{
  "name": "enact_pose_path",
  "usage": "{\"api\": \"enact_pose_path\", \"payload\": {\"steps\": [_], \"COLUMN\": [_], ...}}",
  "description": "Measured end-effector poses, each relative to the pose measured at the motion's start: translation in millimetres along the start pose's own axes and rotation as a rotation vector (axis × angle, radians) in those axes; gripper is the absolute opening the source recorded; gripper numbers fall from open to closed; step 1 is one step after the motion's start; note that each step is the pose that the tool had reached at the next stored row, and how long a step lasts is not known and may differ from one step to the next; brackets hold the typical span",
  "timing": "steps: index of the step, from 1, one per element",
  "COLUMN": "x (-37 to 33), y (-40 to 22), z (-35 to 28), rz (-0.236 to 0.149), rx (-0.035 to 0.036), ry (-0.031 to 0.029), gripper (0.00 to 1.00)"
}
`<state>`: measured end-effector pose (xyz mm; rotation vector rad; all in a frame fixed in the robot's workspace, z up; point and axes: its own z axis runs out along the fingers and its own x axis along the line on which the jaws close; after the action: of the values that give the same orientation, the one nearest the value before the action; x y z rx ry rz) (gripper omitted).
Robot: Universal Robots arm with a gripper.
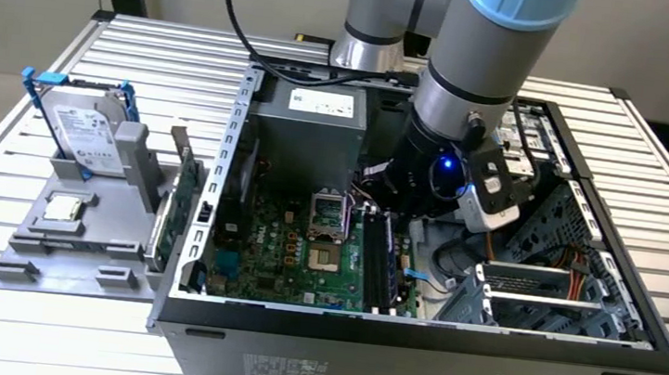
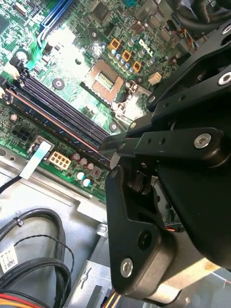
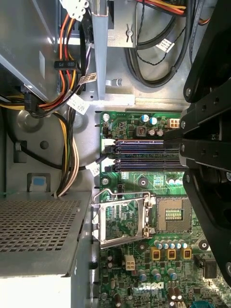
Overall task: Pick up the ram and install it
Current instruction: 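Insert the ram into the slot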
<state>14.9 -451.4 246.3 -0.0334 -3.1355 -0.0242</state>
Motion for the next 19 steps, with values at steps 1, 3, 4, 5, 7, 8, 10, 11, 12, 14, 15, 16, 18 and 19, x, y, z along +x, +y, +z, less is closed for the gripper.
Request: {"api": "enact_pose_path", "payload": {"steps": [1,3,4,5,7,8,10,11,12,14,15,16,18,19], "x": [0.0,0.0,0.0,-0.1,-0.4,-0.4,-0.6,-0.6,-0.6,-0.6,-0.6,-0.6,-0.6,-0.6], "y": [0.0,-0.3,-1.7,-3.5,-7.0,-8.8,-11.1,-11.1,-11.1,-11.1,-11.1,-11.1,-11.1,-11.1], "z": [0.0,0.0,-0.1,-0.1,-0.1,-0.1,-0.2,-0.2,-0.2,-0.2,-0.2,-0.2,-0.2,-0.2], "rz": [0.0,0.0,0.0,0.0,0.0,0.0,0.0,0.0,0.0,-0.014,-0.028,-0.045,-0.078,-0.096], "rx": [0.0,-0.0005,-0.0055,-0.0142,-0.0342,-0.0447,-0.0599,-0.0601,-0.0602,-0.06,-0.0598,-0.0596,-0.0595,-0.0593], "ry": [0.0,0.0001,0.0002,0.0003,0.0013,0.0018,0.0031,0.0032,0.0033,0.0039,0.0046,0.0053,0.0068,0.0076], "gripper": [0.0,0.0,0.0,0.0,0.0,0.0,0.0,0.0,0.0,0.0,0.0,0.0,0.0,0.0]}}
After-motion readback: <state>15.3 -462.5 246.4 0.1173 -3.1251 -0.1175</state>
